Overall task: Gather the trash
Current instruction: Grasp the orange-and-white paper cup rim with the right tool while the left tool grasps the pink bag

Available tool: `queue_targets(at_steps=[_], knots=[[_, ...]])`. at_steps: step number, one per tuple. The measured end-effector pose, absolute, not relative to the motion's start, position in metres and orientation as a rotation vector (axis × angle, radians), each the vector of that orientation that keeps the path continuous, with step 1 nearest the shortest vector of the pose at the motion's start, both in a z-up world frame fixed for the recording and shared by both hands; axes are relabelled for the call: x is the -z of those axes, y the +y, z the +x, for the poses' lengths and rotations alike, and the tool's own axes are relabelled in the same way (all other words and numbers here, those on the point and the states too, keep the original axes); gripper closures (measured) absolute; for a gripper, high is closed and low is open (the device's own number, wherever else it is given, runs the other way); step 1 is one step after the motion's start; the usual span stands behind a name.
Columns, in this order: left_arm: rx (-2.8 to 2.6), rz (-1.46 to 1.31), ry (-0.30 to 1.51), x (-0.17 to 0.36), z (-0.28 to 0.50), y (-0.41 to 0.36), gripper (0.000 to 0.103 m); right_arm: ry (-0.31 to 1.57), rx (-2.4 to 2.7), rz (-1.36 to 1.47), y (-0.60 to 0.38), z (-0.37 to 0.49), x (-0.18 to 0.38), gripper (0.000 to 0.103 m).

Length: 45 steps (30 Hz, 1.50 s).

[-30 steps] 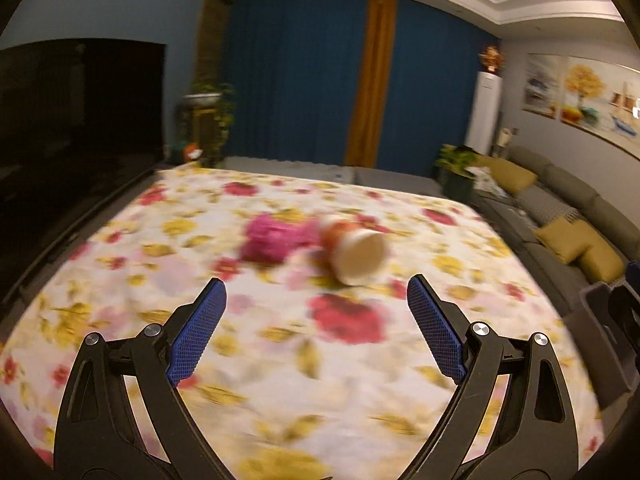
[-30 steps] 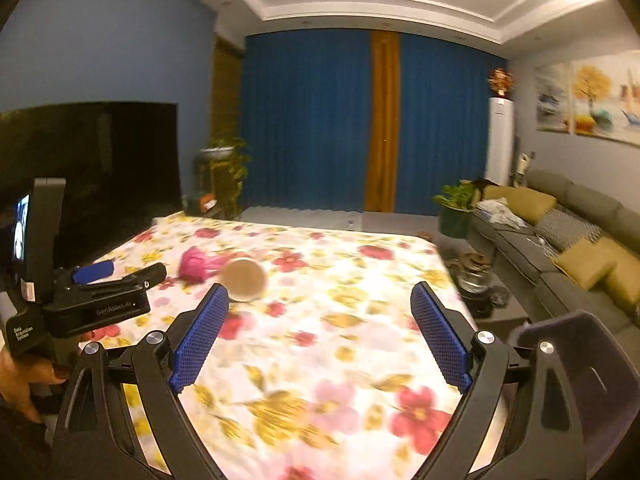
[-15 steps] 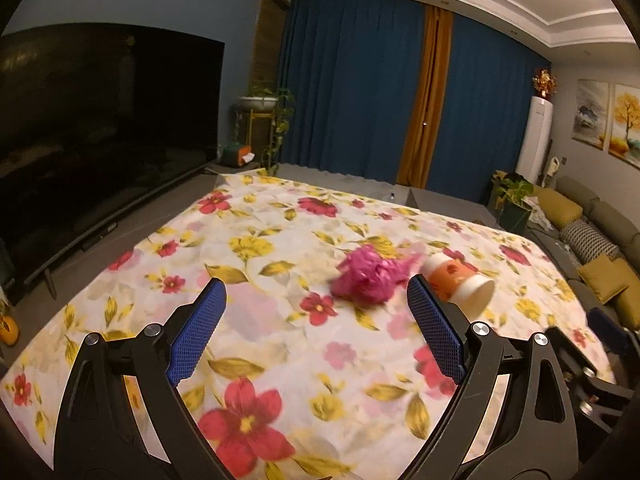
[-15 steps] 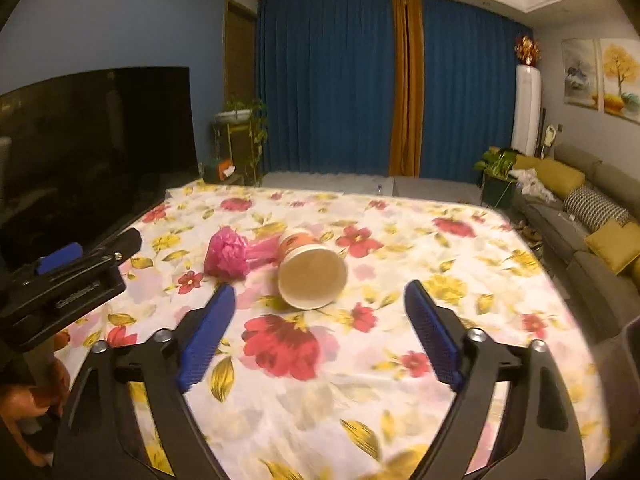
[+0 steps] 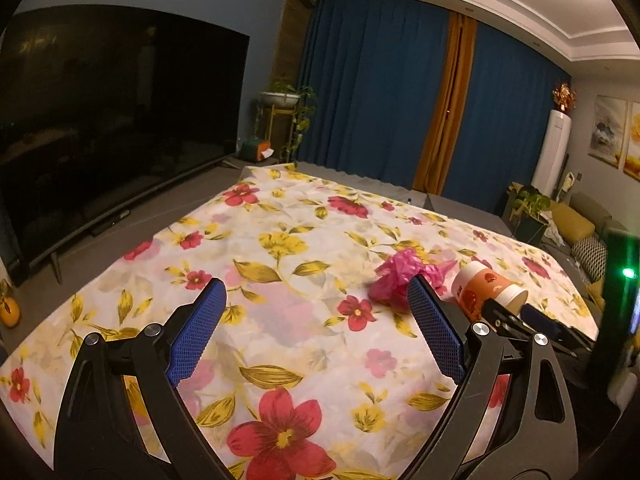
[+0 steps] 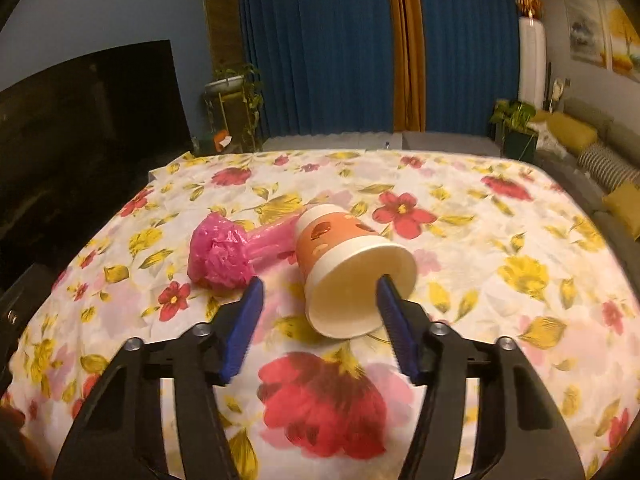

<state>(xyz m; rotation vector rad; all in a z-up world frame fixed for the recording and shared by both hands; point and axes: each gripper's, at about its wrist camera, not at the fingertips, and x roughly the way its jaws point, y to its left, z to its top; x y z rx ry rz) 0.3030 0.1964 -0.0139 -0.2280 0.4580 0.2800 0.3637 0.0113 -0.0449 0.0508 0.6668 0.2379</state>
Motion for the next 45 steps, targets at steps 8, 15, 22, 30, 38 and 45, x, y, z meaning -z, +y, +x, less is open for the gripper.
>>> queue_targets(at_steps=[8,15,22,30,38,45], knots=[[-0.270,-0.245,0.481,0.020,0.307,0.198,0.013,0.698,-0.256,0.084,0.015,0.385,0.049,0.084],[-0.239,-0.230,0.503,0.023,0.313,0.190,0.013,0.652,-0.270,0.076,0.000,0.371,0.040,0.099],[-0.206,-0.184,0.516,0.014,0.328,0.169,0.013,0.570,-0.261,0.093,-0.036,0.346,0.015,0.099],[-0.142,-0.127,0.546,0.015,0.389,0.139,0.013,0.513,-0.229,0.113,-0.072,0.325,0.004,0.099],[-0.100,-0.134,0.680,0.045,0.443,0.130,0.023,0.527,-0.244,0.121,-0.072,0.332,0.006,0.099],[-0.036,-0.178,0.804,0.069,0.457,0.133,0.064,0.536,-0.245,0.107,-0.070,0.331,0.011,0.099]])
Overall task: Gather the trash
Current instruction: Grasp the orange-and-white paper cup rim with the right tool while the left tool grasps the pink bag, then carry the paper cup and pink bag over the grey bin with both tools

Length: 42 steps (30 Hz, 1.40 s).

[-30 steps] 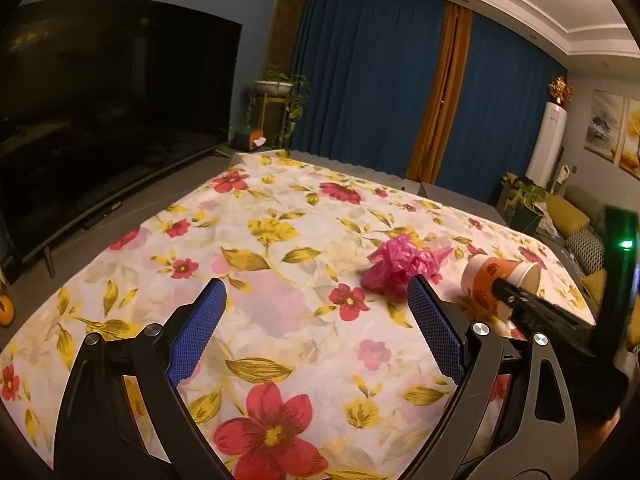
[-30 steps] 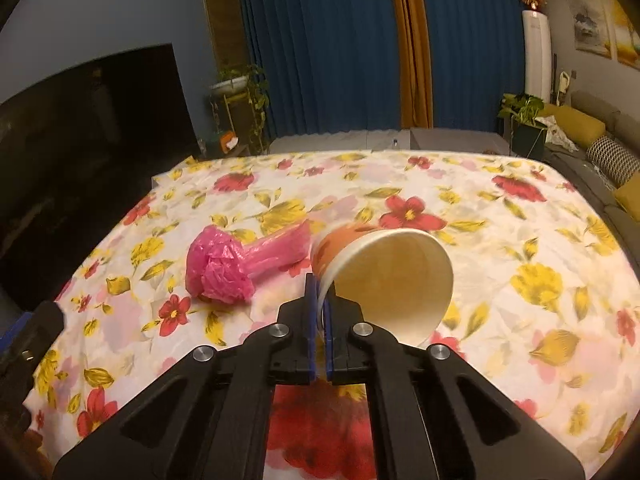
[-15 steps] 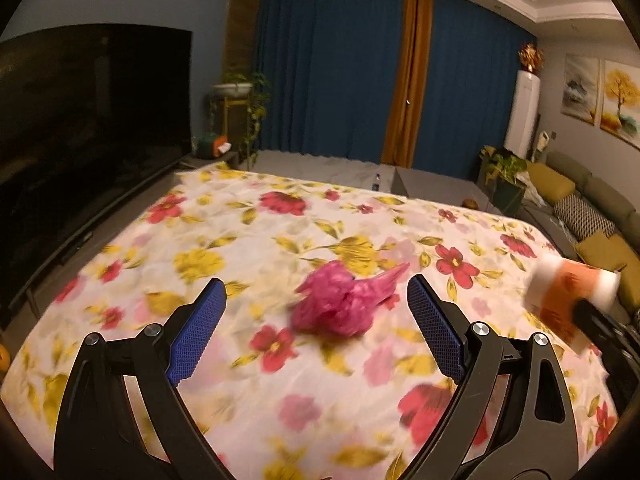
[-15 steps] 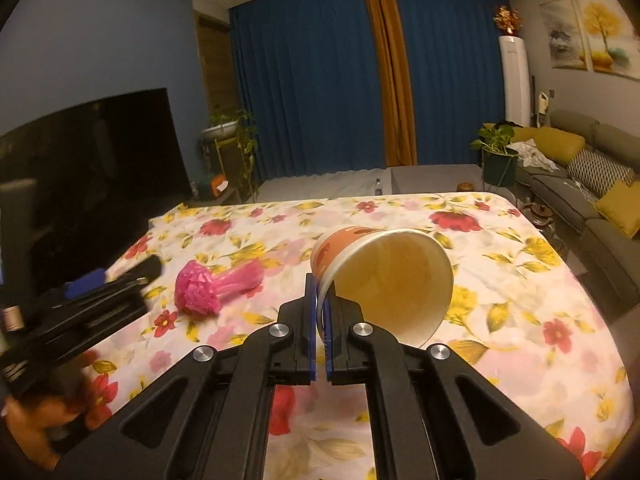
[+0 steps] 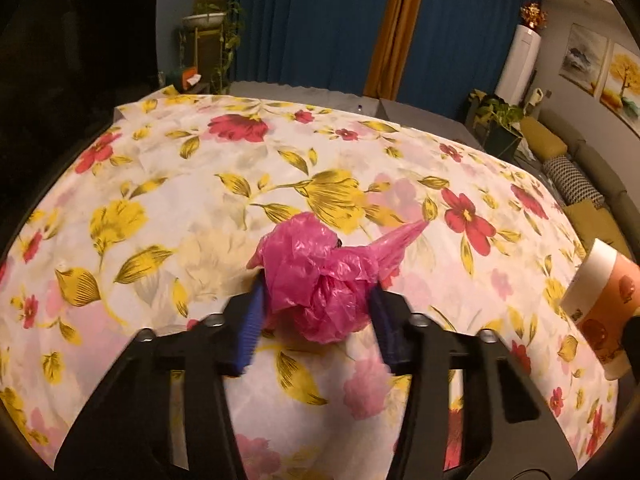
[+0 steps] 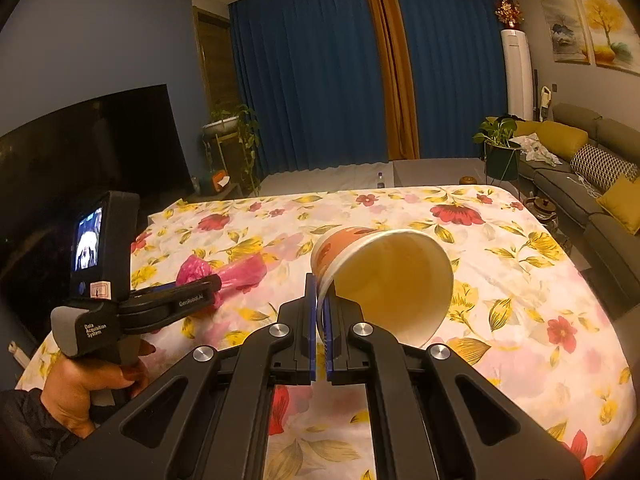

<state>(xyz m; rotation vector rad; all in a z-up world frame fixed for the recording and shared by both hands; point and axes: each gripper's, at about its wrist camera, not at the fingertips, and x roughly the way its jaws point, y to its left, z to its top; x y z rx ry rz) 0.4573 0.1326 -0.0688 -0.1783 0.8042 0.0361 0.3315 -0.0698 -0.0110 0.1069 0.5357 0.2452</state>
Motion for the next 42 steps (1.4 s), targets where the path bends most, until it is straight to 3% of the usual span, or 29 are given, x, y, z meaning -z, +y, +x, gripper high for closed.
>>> queue_targets(at_steps=[5,23,42], knots=[[-0.022,-0.197,0.795,0.068,0.444,0.133,0.070,0.531,-0.254,0.095,-0.067,0.329,0.011,0.099],[-0.013,-0.092,0.556,-0.022,0.305,0.072,0.070,0.463,-0.285,0.044,-0.107,0.249,-0.027,0.099],[0.374,0.003,0.489,-0.035,0.209,-0.129,0.070,0.351,-0.014,0.063,-0.279,0.116,-0.056,0.099]])
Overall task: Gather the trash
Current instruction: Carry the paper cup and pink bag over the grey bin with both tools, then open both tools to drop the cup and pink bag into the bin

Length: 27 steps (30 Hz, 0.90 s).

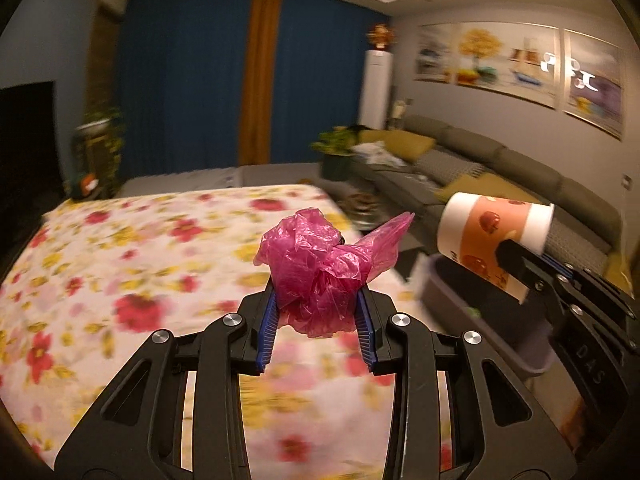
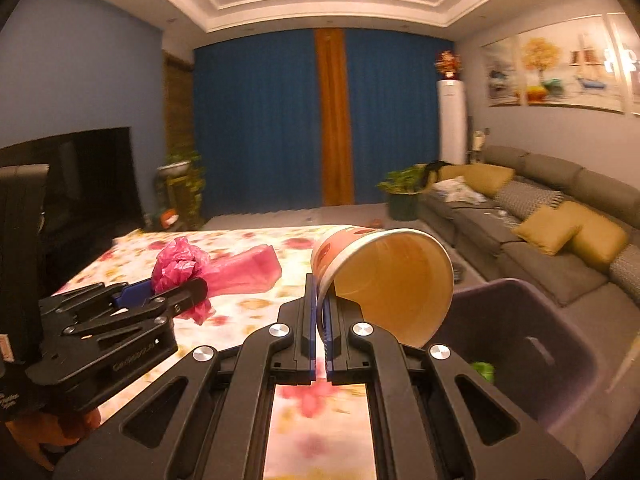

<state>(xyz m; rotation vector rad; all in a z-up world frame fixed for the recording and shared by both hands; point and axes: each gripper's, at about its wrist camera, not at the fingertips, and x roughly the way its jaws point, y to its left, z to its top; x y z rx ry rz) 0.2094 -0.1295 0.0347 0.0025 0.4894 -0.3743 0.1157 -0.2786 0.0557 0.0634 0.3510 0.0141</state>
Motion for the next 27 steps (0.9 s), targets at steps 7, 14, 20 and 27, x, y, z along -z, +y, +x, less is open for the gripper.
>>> queue_targets(at_steps=[7,14,20,27], knots=[[0.493,0.039,0.472,-0.033,0.202,-0.202,0.070,0.328,0.110,0.112,-0.347,0.095,-0.052,0.099],[0.581,0.063,0.472,-0.025,0.206,-0.258,0.069,0.335,0.167,0.131,-0.386,0.091,-0.042,0.099],[0.630,0.067,0.485,-0.017,0.214,-0.286,0.069,0.343,0.182,0.148,-0.405,0.094,-0.038,0.099],[0.687,0.062,0.494,-0.004,0.222,-0.297,0.065,0.349,0.185,0.171,-0.413,0.098,-0.031,0.094]])
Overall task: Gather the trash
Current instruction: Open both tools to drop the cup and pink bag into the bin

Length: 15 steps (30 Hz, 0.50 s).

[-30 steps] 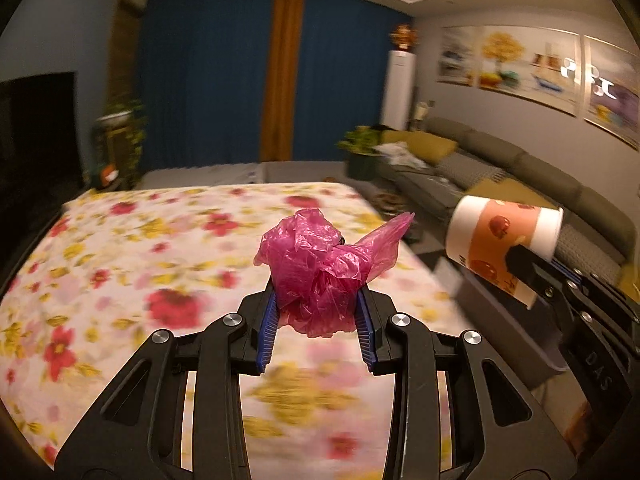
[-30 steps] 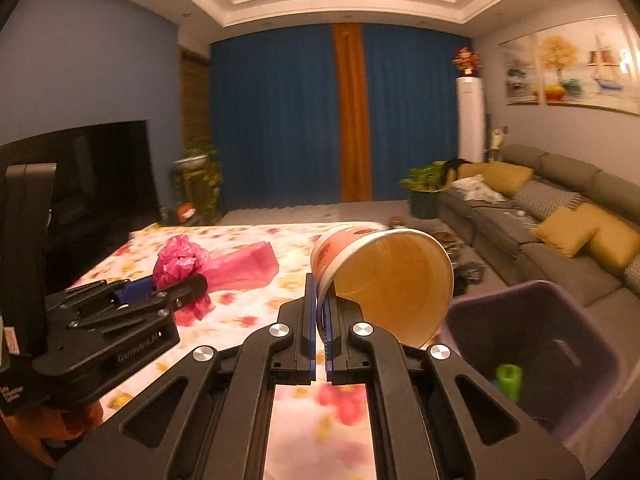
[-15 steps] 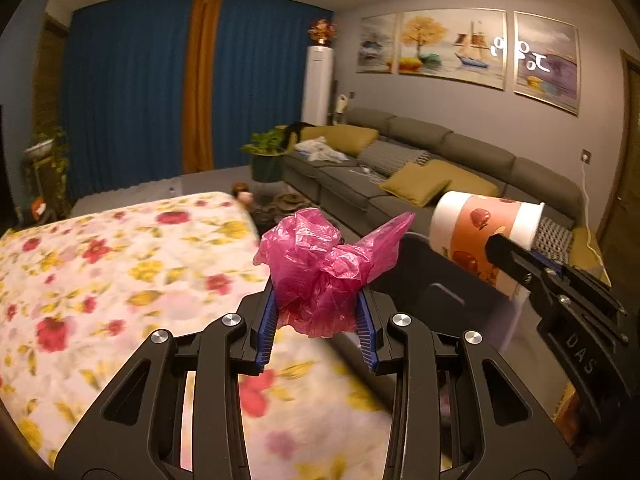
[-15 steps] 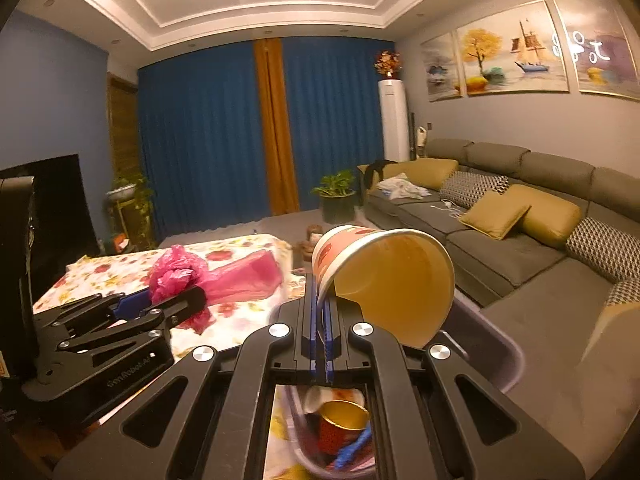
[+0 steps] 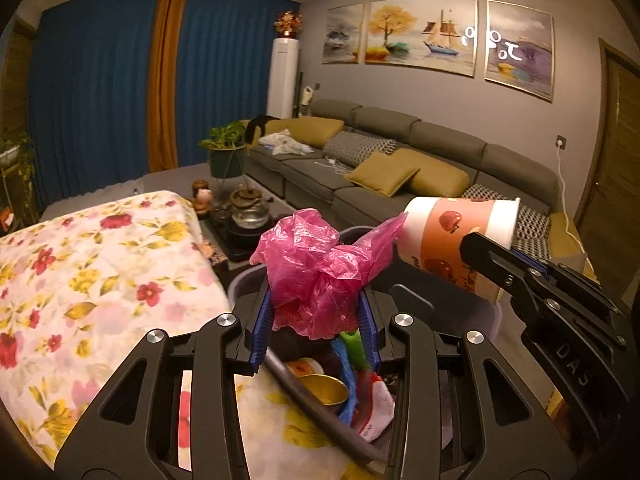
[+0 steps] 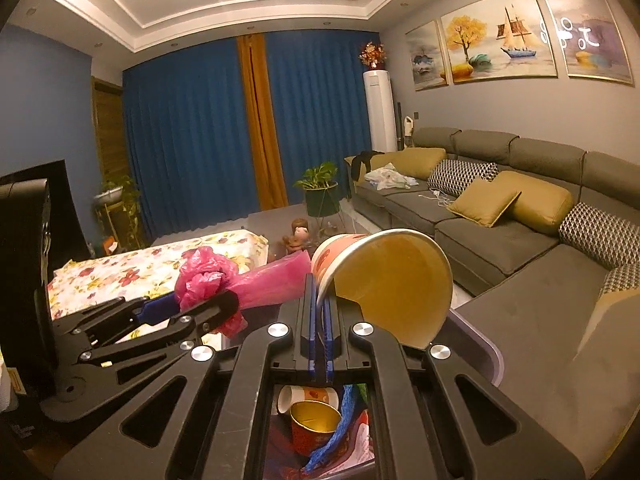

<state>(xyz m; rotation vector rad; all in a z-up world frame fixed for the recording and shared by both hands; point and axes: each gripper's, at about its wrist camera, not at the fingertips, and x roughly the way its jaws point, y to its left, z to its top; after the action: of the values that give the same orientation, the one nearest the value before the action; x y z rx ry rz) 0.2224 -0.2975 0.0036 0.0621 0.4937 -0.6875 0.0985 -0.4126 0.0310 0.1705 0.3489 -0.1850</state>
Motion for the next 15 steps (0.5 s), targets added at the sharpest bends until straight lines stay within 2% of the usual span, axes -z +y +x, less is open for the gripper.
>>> queue_targets(at_steps=[2,4,6,8,10,15], knots=[[0.723,0.056,0.493,0.000,0.226,-0.297,0.061,0.351,0.191,0.178,-0.419,0.099,-0.029,0.077],[0.718,0.066,0.498,0.002,0.227,-0.298,0.053,0.347,0.197,0.191,-0.421,0.097,-0.027,0.070],[0.720,0.066,0.498,0.004,0.230,-0.298,0.043,0.343,0.205,0.199,-0.424,0.095,-0.026,0.066],[0.712,0.062,0.496,0.006,0.231,-0.294,0.038,0.339,0.209,0.208,-0.427,0.093,-0.026,0.055],[0.708,0.059,0.498,0.006,0.232,-0.291,0.036,0.334,0.213,0.217,-0.427,0.091,-0.026,0.051],[0.651,0.049,0.499,0.005,0.230,-0.271,0.025,0.333,0.228,0.222,-0.419,0.082,-0.026,0.026]])
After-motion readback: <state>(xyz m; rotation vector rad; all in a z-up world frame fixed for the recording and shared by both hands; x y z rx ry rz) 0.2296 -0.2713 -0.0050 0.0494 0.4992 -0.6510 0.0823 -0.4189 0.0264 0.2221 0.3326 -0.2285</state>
